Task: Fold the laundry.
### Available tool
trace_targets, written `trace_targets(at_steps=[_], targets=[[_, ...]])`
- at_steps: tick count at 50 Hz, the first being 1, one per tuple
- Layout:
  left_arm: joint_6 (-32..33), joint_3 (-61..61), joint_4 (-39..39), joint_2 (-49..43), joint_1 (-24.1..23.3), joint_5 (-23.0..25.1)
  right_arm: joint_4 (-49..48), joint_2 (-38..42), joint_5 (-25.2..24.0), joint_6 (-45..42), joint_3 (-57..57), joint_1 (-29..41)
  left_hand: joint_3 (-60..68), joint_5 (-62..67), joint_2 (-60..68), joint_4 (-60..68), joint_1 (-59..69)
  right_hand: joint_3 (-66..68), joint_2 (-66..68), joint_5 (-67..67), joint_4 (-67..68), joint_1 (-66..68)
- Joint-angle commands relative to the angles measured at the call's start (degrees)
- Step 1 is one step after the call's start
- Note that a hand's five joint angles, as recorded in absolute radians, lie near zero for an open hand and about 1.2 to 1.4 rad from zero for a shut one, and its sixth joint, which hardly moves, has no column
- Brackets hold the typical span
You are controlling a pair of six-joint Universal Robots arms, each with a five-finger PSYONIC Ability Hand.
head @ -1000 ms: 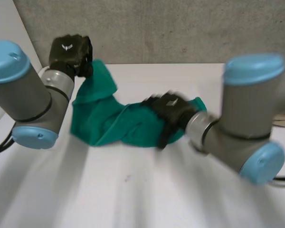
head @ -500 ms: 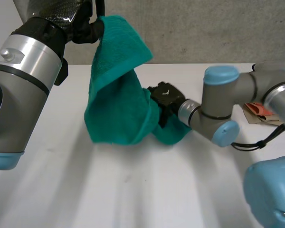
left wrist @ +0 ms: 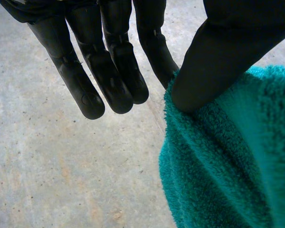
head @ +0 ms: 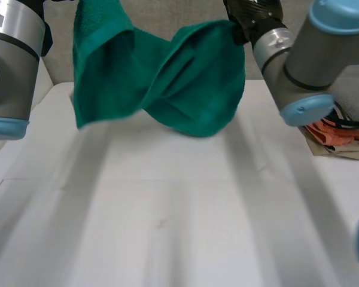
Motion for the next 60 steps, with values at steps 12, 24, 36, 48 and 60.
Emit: trace_targets(at_steps=[12, 24, 36, 48, 60], targets=[[-0.78, -0.58, 0.51, -4.81, -0.90, 0.38, 3.68, -17.03, -16.28, -14.77, 57.84, 5.60, 11.64, 14.26, 11.43, 11.23, 14.21, -48.80, -48.40, -46.75, -49.25, -45.89], [-1.05, -1.28, 0.24, -2.88, -3.63, 0.56, 4.64, -13.78, -2.47, -2.91, 37.28, -0.28, 11.64, 14.26, 11.43, 11.23, 14.21, -57.96, -57.55, -55.90, -58.41, -55.05], [-2.97, -3.47, -1.34, 7.92, -9.60, 5.48, 9.92, 3.43, -16.53, 0.26, 10.22, -1.43, 11.64, 14.26, 11.43, 11.23, 14.21, -57.96, -57.55, -55.90, -58.41, -55.05], [-5.44, -7.25, -2.04, 14.35, -11.89, 8.38, 13.43, 20.93, -37.70, 0.35, -1.67, 2.26, 11.64, 14.26, 11.43, 11.23, 14.21, -57.96, -57.55, -55.90, -58.41, -55.05], [-5.18, -8.22, -2.48, 12.77, -6.45, 8.91, 9.93, 24.63, -24.04, 6.13, -16.07, 2.36, 11.64, 14.26, 11.43, 11.23, 14.21, 12.04, 12.45, 14.10, 11.59, 14.95]])
